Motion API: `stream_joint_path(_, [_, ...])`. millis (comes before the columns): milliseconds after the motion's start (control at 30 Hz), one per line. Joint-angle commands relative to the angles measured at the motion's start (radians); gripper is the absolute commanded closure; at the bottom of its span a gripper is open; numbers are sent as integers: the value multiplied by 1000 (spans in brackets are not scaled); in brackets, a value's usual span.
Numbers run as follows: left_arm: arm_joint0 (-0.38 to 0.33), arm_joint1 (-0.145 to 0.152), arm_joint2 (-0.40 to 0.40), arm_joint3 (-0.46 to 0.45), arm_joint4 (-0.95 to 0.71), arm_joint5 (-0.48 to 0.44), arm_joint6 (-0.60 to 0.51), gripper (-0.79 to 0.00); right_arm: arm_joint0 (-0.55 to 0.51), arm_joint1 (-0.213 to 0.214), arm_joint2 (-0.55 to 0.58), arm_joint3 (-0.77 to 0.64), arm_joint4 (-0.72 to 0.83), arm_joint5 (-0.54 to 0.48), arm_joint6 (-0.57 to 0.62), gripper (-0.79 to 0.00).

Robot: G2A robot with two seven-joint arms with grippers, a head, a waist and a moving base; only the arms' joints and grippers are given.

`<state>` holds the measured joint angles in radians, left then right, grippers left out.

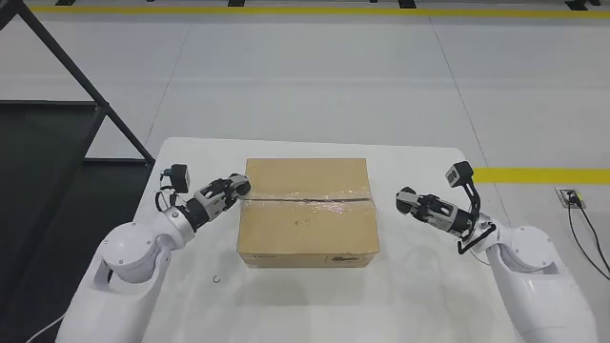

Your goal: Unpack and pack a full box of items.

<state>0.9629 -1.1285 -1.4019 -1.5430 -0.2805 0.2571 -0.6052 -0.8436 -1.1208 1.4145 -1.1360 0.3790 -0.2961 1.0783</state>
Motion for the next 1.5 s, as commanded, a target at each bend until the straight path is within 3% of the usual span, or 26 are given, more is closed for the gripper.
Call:
stream_joint_path(0, [-10,-2,18,25,8,4,5,0,-1,1,-2,3,4,0,-1,0])
stream_joint_path(433, [-28,-7,47,91,19,-5,44,0,14,5,-16,36,21,-17,12,0])
stream_joint_path(700, [-13,-7,0,104,-36,-29,91,0,23,11,-12,54,27,-20,6,0])
stream_joint_path(833, [32,1,-66,64,-45,-110,122,0,17,19,19,71,30,-18,-24,0])
stream_joint_path(867, [52,4,-86,45,-47,-136,124,0,14,21,28,76,31,-20,-32,-65])
stream_joint_path(900, [74,6,-109,26,-48,-162,128,0,11,23,35,80,33,-22,-34,-299])
stream_joint_path(933, [96,10,-133,7,-45,-187,129,-114,8,25,42,84,38,-26,-35,-770])
stream_joint_path(967, [119,13,-156,-11,-45,-207,127,-299,3,26,49,87,47,-30,-36,-785])
stream_joint_path(1000, [140,15,-179,-27,-48,-223,126,-628,-1,28,56,91,58,-35,-40,-785])
stream_joint_path(1033, [161,17,-201,-43,-59,-237,127,-785,-5,29,63,95,66,-39,-43,-785])
stream_joint_path(1200, [238,23,-293,-100,-137,-281,105,-785,-15,31,76,105,90,-43,-67,-785])
stream_joint_path(1233, [226,23,-280,-93,-125,-274,112,-316,-15,31,76,106,91,-43,-67,-438])
stream_joint_path(1367, [239,23,-293,-100,-138,-282,104,-552,-15,31,76,105,91,-43,-67,-631])
stream_joint_path(1467, [238,23,-293,-100,-137,-281,105,-662,-15,31,76,105,90,-43,-67,-733])
